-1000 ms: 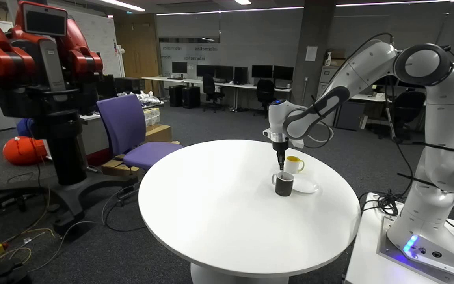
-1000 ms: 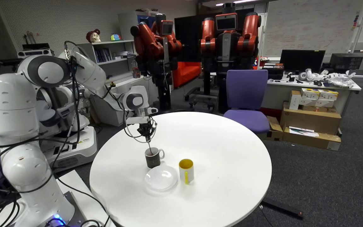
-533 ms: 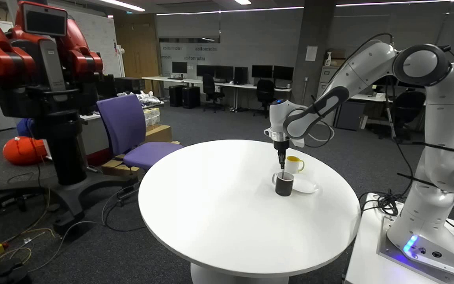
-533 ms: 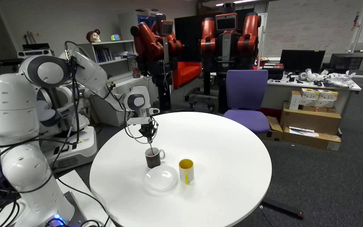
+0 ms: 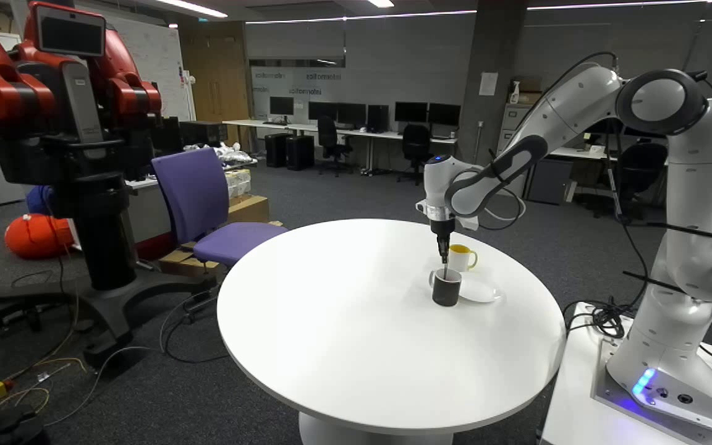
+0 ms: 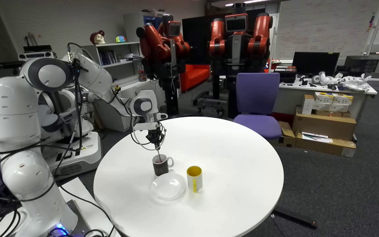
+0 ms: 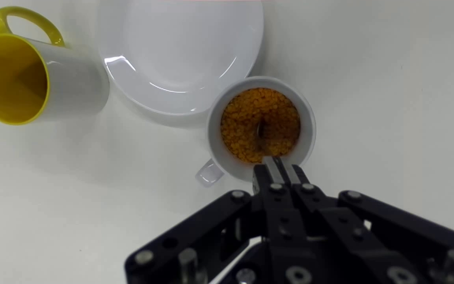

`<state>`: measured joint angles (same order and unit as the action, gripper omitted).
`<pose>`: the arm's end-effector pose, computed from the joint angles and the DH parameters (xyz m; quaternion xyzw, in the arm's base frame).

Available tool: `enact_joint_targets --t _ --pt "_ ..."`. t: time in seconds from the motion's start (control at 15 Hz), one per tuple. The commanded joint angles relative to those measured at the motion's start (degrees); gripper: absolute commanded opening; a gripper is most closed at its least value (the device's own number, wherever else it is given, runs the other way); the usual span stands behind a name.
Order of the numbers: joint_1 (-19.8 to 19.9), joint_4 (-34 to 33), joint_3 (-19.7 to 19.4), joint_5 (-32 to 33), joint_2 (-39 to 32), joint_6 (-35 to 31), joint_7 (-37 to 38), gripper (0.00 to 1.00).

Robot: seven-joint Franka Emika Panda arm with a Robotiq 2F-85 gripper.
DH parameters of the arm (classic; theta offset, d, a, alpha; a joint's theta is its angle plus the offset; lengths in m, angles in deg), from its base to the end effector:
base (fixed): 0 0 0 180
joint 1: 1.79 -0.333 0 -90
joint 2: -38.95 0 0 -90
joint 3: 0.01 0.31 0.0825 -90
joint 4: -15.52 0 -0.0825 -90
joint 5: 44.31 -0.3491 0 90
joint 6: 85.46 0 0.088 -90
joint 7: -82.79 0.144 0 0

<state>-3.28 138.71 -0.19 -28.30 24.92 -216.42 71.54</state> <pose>0.5263 -0.0021 0.2622 0.9722 0.2045 -0.0626 0.0953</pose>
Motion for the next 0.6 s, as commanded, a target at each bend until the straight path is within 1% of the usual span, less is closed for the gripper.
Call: enact_joint_targets --t 0.0,0.53 --pt "-0.14 2.32 0.3 1.35 3.26 1.39 -0.48 0.0" --pt "-0.67 3.11 1.48 0.77 5.08 4.17 -1.47 0.0"
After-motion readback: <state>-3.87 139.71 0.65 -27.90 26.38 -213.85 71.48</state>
